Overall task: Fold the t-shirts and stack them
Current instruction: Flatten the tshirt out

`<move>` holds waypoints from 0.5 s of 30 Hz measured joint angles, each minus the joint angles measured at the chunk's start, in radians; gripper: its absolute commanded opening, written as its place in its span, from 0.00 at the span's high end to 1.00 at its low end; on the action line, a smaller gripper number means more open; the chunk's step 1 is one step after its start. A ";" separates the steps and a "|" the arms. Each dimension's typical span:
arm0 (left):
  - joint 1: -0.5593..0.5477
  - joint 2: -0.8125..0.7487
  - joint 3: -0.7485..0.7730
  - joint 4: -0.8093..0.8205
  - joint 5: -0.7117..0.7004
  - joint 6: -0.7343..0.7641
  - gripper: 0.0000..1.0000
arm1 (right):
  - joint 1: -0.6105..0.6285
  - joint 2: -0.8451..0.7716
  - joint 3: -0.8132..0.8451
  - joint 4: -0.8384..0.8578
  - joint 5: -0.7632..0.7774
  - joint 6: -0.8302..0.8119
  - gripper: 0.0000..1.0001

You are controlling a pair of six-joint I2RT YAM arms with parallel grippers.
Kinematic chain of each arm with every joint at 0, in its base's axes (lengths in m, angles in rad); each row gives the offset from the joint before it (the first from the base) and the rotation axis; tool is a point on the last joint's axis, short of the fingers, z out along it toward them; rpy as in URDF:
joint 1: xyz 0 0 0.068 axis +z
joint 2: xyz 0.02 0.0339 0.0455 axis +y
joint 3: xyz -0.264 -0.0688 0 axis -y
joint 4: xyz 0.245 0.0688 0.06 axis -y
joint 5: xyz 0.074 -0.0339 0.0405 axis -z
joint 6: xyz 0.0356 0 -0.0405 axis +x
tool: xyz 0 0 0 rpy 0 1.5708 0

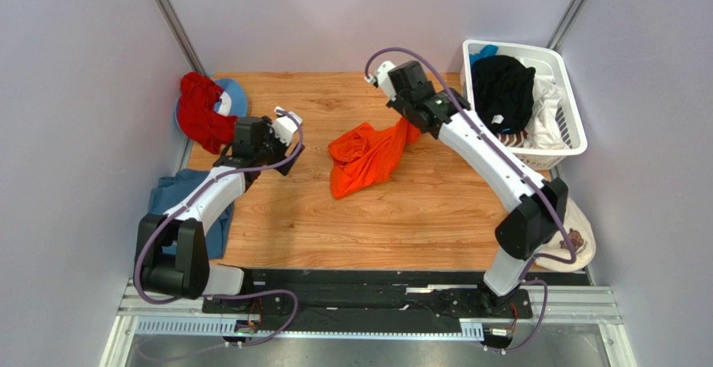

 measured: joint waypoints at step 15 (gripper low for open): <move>-0.206 0.446 0.443 -0.183 0.093 0.079 0.17 | -0.073 -0.149 -0.200 -0.076 0.108 -0.011 1.00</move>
